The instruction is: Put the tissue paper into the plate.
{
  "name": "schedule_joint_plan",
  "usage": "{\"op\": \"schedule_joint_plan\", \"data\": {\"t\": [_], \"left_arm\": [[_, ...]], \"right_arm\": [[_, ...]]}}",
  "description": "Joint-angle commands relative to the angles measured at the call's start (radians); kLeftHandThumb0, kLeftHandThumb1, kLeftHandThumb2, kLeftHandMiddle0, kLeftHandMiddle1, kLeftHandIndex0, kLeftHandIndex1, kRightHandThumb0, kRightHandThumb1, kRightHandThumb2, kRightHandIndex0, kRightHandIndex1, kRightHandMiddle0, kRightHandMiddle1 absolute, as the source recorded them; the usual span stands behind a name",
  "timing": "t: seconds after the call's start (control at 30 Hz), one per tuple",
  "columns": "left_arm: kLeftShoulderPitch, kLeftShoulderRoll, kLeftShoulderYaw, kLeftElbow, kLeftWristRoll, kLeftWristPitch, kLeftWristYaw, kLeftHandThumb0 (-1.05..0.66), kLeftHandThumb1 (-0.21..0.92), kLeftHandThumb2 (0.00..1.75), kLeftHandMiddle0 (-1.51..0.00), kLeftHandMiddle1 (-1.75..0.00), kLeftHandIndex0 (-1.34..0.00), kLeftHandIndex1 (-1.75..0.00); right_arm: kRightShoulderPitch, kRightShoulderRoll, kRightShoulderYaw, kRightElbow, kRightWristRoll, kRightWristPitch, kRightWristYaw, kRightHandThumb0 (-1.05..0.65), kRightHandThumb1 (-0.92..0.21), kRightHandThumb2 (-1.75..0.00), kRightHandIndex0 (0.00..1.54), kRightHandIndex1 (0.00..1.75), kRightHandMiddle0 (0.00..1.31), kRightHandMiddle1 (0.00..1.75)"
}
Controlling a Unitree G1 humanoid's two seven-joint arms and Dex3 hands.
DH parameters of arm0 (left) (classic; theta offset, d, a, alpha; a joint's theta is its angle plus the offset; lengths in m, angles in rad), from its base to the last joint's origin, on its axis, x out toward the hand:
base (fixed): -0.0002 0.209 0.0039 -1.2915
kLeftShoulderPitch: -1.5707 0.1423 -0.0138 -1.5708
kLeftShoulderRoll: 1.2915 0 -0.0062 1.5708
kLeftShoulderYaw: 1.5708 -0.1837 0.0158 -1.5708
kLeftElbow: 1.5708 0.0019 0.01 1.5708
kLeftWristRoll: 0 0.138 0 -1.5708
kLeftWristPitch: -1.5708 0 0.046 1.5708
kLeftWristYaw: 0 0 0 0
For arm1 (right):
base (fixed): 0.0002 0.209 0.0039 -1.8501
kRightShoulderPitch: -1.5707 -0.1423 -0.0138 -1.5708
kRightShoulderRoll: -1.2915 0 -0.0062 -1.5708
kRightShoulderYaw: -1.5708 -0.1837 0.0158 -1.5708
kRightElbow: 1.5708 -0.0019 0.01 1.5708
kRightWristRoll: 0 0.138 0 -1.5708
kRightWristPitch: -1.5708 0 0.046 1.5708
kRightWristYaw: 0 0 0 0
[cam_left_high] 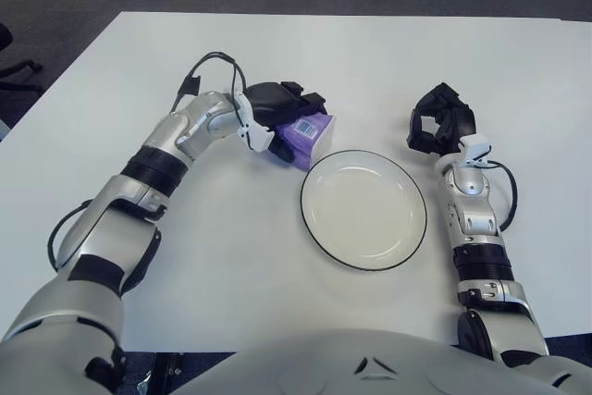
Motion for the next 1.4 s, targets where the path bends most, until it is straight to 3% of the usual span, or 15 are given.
{"op": "schedule_joint_plan", "data": {"t": [0.0,0.1,0.27,0.47,0.7,1.0,1.1,1.37], "left_arm": [[0.068,0.000,-0.013,0.056,0.021,0.072,-0.007,-0.46,0.35,1.05,-1.03,-1.75,-0.49,-1.74],[0.082,-0.001,-0.003,0.068,0.012,0.074,0.039,-0.47,0.33,1.22,-1.02,-1.75,-0.56,-1.74],[0.101,0.039,0.043,0.074,-0.035,-0.009,0.125,-0.48,0.28,1.35,-1.00,-1.75,-0.63,-1.75],[0.074,0.061,0.093,0.040,-0.082,-0.057,0.154,-0.49,0.26,1.39,-1.06,-1.75,-0.65,-1.75],[0.041,0.043,0.142,0.035,-0.059,-0.103,0.291,-0.47,0.30,1.33,-1.13,-1.75,-0.62,-1.75],[0.083,0.012,0.222,-0.178,-0.113,-0.122,0.344,-0.46,0.33,1.30,-1.17,-1.75,-0.59,-1.75],[0.124,-0.005,0.228,-0.280,-0.120,-0.107,0.338,-0.46,0.32,1.31,-1.18,-1.75,-0.60,-1.75],[0.175,-0.039,0.220,-0.409,-0.113,-0.076,0.315,-0.47,0.31,1.32,-1.16,-1.75,-0.61,-1.75]], "right_arm": [[0.162,0.047,0.009,0.090,0.000,-0.011,0.002,-0.47,-0.35,-1.27,1.26,1.75,0.59,1.75],[0.162,0.047,0.009,0.091,0.000,-0.013,0.004,-0.47,-0.35,-1.27,1.26,1.75,0.58,1.75],[0.162,0.045,0.010,0.092,-0.001,-0.018,0.008,-0.47,-0.36,-1.27,1.26,1.75,0.58,1.75],[0.160,0.044,0.009,0.094,0.001,-0.017,0.010,-0.47,-0.36,-1.27,1.26,1.75,0.58,1.75],[0.159,0.040,0.007,0.098,0.004,-0.018,0.016,-0.47,-0.36,-1.27,1.26,1.75,0.58,1.75],[0.156,0.040,0.000,0.098,0.003,-0.008,0.010,-0.47,-0.36,-1.27,1.26,1.75,0.58,1.75],[0.155,0.041,0.000,0.098,0.000,-0.008,0.006,-0.47,-0.36,-1.27,1.26,1.75,0.58,1.75],[0.151,0.044,0.004,0.101,-0.007,-0.001,-0.004,-0.47,-0.35,-1.28,1.28,1.75,0.59,1.75]]}}
